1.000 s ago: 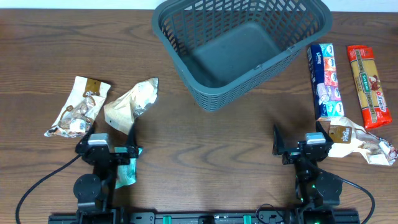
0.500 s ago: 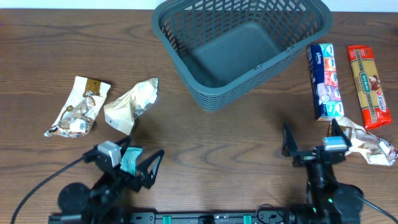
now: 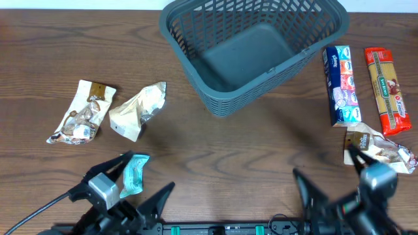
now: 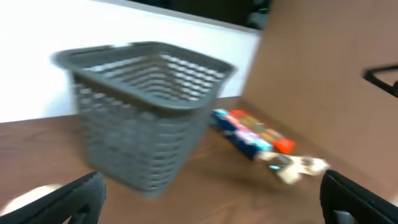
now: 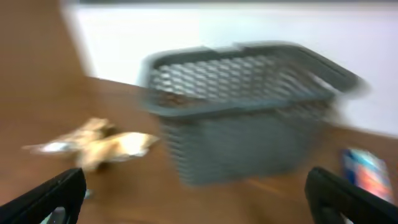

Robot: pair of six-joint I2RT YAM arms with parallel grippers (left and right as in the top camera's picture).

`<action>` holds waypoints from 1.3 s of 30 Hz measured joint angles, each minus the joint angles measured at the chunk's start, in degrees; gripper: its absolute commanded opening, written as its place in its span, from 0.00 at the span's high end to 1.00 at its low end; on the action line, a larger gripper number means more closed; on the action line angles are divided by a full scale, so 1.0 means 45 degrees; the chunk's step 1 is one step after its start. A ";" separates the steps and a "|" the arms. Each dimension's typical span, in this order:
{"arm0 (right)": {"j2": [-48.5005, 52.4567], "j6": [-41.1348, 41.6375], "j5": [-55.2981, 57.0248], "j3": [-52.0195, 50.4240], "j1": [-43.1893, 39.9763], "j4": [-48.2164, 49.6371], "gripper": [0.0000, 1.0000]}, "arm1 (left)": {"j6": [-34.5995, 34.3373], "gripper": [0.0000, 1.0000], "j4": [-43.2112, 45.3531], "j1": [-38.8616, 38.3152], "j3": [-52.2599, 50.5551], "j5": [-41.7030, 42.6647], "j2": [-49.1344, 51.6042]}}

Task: Pack container
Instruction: 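Raise both grippers and move them toward the gray basket rims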

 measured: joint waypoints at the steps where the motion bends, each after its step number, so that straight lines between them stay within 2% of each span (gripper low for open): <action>1: -0.0005 0.0063 -0.0704 0.0359 0.0000 -0.0039 0.01 | -0.0204 0.01 0.0034 -0.0005 0.0000 0.0403 0.0000; 4: -0.0010 0.0481 -0.2108 0.1326 0.0000 -0.0053 0.01 | -0.0665 0.01 -0.0029 -0.0005 0.0000 0.1642 0.0000; 8: 0.0087 0.1350 -0.2137 0.2191 0.0000 -0.0437 0.01 | -0.1049 0.01 -0.0097 -0.0005 0.0039 0.2341 0.0000; 13: 0.1491 0.1914 -0.1025 0.3580 0.0000 -0.1297 0.01 | -0.1336 0.01 -0.0646 0.0000 0.1117 0.1817 0.0102; 16: 0.3546 0.1943 -0.0539 0.5051 0.0000 -0.1792 0.01 | -0.1190 0.01 -0.1802 0.0073 0.2395 0.1307 0.0486; 22: 0.8544 0.1156 0.0219 0.9005 0.0000 -0.3667 0.01 | -0.0117 0.01 -0.4721 0.0593 0.3871 0.0714 0.2142; 27: 1.2152 -0.0593 0.0423 1.2128 0.0000 -0.5916 0.01 | 0.0369 0.01 -0.5804 0.0656 0.3910 0.0359 0.3779; 33: 1.3760 -0.2074 0.0073 1.2871 0.0000 -0.7412 0.01 | 0.0491 0.01 -0.6946 0.0656 0.3905 0.0350 0.4609; 39: 1.4241 -0.2550 0.0393 1.2920 0.0000 -0.7441 0.01 | 0.0476 0.01 -0.7004 0.0656 0.3905 0.0350 0.4653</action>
